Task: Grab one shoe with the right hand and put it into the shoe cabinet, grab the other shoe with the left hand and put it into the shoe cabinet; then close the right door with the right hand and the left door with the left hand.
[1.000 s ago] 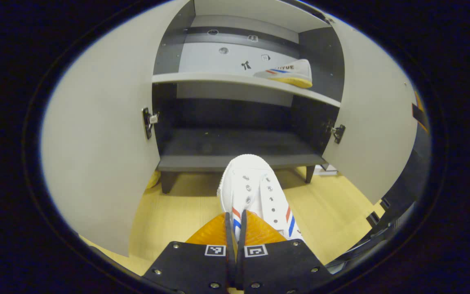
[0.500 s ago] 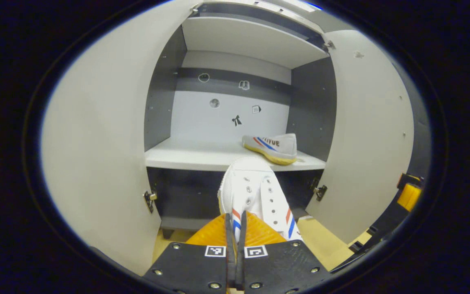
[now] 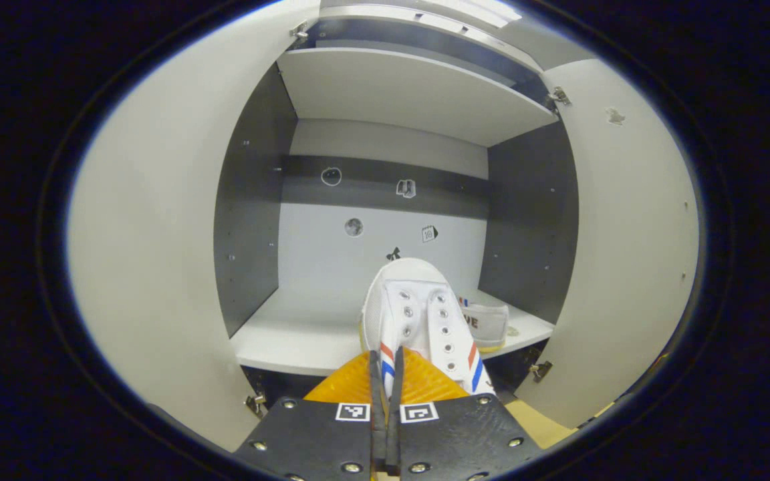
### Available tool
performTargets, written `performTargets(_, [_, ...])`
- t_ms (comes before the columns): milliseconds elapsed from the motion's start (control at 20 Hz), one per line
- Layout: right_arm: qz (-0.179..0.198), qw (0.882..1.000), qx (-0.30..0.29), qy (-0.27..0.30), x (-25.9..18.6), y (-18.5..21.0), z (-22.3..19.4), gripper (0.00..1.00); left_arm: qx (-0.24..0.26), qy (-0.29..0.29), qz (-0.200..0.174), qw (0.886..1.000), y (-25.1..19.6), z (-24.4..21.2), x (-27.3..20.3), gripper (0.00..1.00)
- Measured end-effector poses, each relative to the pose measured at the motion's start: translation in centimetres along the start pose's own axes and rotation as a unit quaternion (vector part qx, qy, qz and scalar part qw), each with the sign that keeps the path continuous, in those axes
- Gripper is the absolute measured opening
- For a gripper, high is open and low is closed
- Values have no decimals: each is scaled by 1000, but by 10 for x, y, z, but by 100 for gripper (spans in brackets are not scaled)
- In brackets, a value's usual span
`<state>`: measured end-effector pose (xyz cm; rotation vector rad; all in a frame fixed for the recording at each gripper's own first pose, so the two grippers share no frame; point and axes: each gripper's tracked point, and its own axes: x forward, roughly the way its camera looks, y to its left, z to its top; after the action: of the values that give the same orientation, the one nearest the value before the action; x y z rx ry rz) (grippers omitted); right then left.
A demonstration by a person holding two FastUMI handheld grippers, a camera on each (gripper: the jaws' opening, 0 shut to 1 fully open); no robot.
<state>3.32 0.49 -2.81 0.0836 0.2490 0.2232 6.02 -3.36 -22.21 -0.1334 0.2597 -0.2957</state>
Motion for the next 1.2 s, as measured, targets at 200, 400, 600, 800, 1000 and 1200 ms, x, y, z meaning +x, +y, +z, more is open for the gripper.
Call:
performTargets(200, [-3,1000,6,3,2,-6,-4,94,-2,-14,7,1000,0,3,-1,2])
performTargets(400, [-6,1000,12,12,3,-10,-11,99,16,-17,17,1000,0,6,-5,1])
performTargets(600, [-5,1000,13,21,2,-10,-19,98,15,7,26,1000,-1,1,-3,1])
performTargets(800, [-1,1000,12,26,2,-11,-22,98,17,43,39,998,-1,-4,-1,1])
performTargets(1000, [10,999,12,28,5,-12,-24,98,32,72,66,995,-3,1,-7,2])
performTargets(1200, [32,999,13,29,8,-9,-25,98,75,5,77,994,-12,56,-24,8])
